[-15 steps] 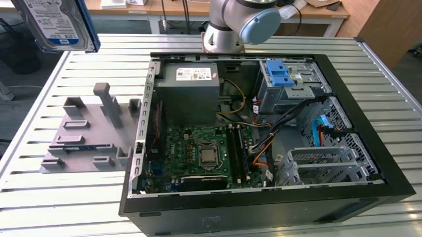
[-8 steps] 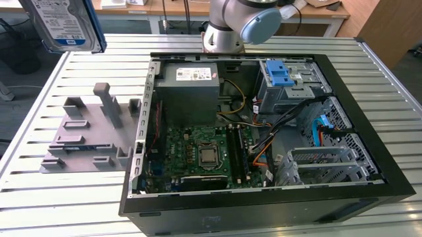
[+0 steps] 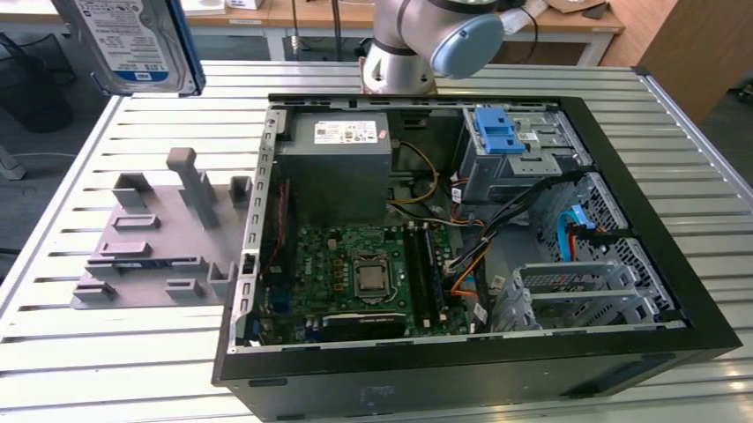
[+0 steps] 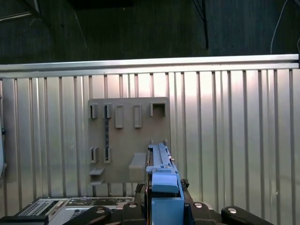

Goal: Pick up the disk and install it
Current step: 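Pick up the disk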

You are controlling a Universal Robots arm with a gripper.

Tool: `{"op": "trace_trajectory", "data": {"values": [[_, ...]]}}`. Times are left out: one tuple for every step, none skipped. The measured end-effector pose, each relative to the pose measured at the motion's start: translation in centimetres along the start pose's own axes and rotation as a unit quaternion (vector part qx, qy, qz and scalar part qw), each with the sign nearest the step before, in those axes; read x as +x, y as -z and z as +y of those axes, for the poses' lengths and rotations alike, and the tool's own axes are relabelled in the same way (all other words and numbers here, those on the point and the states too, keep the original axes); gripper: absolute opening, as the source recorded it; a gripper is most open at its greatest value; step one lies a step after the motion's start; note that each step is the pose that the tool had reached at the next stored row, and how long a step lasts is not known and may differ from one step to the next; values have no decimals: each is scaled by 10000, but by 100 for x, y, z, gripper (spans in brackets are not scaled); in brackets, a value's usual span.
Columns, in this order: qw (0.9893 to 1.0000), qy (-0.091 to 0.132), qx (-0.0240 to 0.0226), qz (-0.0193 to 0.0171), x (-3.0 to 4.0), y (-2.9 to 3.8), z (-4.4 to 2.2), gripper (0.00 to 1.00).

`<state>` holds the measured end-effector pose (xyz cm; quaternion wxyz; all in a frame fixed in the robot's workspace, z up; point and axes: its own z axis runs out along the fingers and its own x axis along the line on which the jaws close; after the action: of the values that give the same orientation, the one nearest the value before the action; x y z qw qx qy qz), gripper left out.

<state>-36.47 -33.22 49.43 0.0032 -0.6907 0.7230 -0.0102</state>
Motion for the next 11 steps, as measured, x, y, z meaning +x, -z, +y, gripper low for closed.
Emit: {"op": "trace_trajectory", "data": {"values": [[10000,0,0,0,2,0,-17,36],[10000,0,0,0,7,0,-32,36],[10000,0,0,0,16,0,-46,36],[10000,0,0,0,28,-1,-56,36],[10000,0,-1,0,43,-1,-66,36],[10000,0,-1,0,57,-1,-76,36],[10000,0,-1,0,71,-2,-85,36],[10000,0,-1,0,85,-2,-95,36],[10000,0,-1,0,99,-3,-105,36],[10000,0,-1,0,109,-3,-116,36],[10000,0,-1,0,118,-4,-133,36]]}}
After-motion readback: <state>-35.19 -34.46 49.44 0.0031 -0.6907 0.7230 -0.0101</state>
